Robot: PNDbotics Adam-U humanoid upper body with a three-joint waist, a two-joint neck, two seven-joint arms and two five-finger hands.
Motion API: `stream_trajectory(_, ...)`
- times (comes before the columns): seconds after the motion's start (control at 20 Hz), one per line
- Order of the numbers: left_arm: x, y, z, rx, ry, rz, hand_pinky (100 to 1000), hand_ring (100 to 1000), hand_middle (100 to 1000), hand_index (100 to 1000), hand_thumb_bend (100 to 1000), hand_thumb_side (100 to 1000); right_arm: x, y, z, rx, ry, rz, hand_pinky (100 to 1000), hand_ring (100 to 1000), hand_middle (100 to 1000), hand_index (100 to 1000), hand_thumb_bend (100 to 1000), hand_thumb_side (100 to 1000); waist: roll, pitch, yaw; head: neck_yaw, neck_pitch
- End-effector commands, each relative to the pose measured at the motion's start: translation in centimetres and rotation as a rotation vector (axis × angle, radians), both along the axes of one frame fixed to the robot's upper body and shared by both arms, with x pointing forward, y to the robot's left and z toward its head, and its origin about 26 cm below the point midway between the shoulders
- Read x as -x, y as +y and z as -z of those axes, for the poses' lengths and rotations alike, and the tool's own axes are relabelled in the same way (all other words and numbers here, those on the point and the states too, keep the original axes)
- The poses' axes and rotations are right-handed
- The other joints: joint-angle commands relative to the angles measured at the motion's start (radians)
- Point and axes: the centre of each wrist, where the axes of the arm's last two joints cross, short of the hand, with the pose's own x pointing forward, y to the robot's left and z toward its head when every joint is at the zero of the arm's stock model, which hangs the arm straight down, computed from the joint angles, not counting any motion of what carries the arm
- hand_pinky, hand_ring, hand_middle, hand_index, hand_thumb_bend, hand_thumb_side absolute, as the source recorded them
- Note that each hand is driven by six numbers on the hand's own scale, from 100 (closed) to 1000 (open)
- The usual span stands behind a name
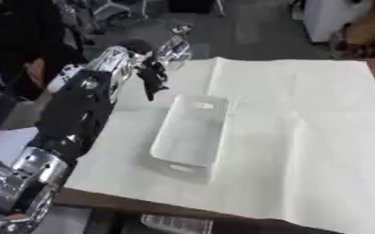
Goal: Pick up objects on the table and place them in the box.
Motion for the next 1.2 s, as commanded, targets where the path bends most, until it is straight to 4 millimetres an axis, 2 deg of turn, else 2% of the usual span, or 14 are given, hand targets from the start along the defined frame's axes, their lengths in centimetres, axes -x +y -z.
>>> stream_trajectory(0.05, 0.2, -0.9, -2.9, -0.007, -0.048, 0.067, 100, 100, 100, 109, 100, 517, 0.2, 0.2, -1.0, 0.003, -0.035, -0.012, 425, 469, 491, 644, 268, 1000, -0.002, -0.020, 0.000, 0.005, -0.002)
stream_trajectory(0.7, 1.1, -4.1, -3.6, -0.049, 0.064, 0.258, 100, 100, 100, 107, 100, 532, 0.2, 0.3, -1.0, -0.001, -0.039, -0.015, 427, 469, 491, 644, 266, 1000, 0.000, -0.021, -0.003, 0.007, -0.003)
stream_trajectory(0.95, 1.4, -4.6, -3.8, -0.080, 0.109, 0.287, 100, 100, 100, 107, 100, 537, 0.2, 0.3, -1.0, -0.001, -0.040, -0.015, 427, 470, 491, 644, 265, 1000, 0.001, -0.021, -0.003, 0.007, -0.003)
stream_trajectory(1.2, 1.4, -4.6, -3.1, -0.125, 0.171, 0.285, 100, 100, 100, 106, 100, 548, 0.2, 0.2, -1.0, 0.000, -0.039, -0.014, 427, 470, 491, 645, 265, 1000, 0.001, -0.021, -0.002, 0.001, -0.007)
